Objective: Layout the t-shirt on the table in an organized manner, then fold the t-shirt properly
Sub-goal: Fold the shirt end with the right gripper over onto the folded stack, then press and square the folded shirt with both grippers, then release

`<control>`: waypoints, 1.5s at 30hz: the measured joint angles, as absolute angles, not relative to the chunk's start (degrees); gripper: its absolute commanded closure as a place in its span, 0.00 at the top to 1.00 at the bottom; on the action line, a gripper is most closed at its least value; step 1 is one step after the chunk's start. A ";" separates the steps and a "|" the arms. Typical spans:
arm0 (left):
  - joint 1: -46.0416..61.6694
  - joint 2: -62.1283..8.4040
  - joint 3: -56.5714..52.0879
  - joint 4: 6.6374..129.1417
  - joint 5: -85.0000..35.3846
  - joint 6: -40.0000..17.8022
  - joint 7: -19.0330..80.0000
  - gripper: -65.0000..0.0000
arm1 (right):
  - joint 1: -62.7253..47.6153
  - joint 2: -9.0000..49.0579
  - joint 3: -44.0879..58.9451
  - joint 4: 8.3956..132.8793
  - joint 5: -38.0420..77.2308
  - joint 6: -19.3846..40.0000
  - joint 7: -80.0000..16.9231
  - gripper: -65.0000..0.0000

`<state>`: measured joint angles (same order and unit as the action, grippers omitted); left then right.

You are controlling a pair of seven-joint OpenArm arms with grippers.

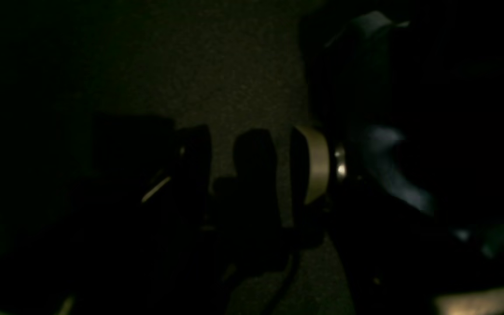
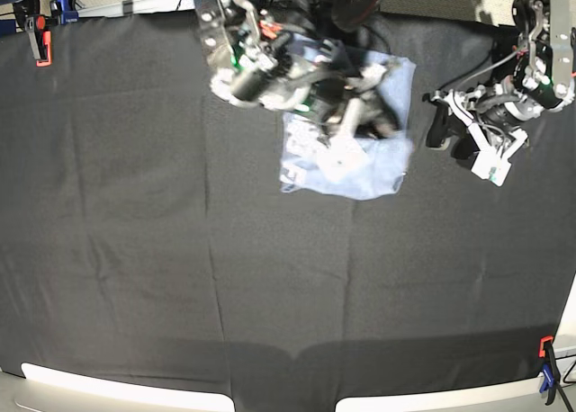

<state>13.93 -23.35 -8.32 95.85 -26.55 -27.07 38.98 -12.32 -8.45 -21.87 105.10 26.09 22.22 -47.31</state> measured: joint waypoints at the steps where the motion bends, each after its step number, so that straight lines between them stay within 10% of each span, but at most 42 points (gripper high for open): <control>1: 13.93 -23.35 -8.32 95.85 -26.57 -27.09 38.98 0.41 | -11.88 -8.43 -21.98 105.06 27.53 23.90 -47.33 0.37; 14: 14.44 -23.35 -18.63 95.85 -36.84 -31.05 40.93 0.38 | -9.65 -8.45 -21.19 111.11 37.93 28.32 -56.84 0.39; 20: 17.56 -21.89 -19.88 95.96 -50.46 -39.64 48.45 0.00 | -9.02 -8.45 -16.01 117.60 24.82 28.51 -54.94 0.14; 22: 18.96 -19.90 -19.81 96.88 -51.42 -39.53 50.63 0.00 | -8.23 -6.55 -14.22 117.62 21.87 28.58 -54.41 0.00; 45: 27.62 -11.79 -10.94 96.12 -40.27 -37.04 47.97 0.00 | 2.63 4.58 -10.02 89.21 12.75 28.25 -48.99 0.00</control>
<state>27.62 -11.79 -10.94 96.12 -40.27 -37.04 47.97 2.63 4.58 -10.02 89.21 12.75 28.25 -48.99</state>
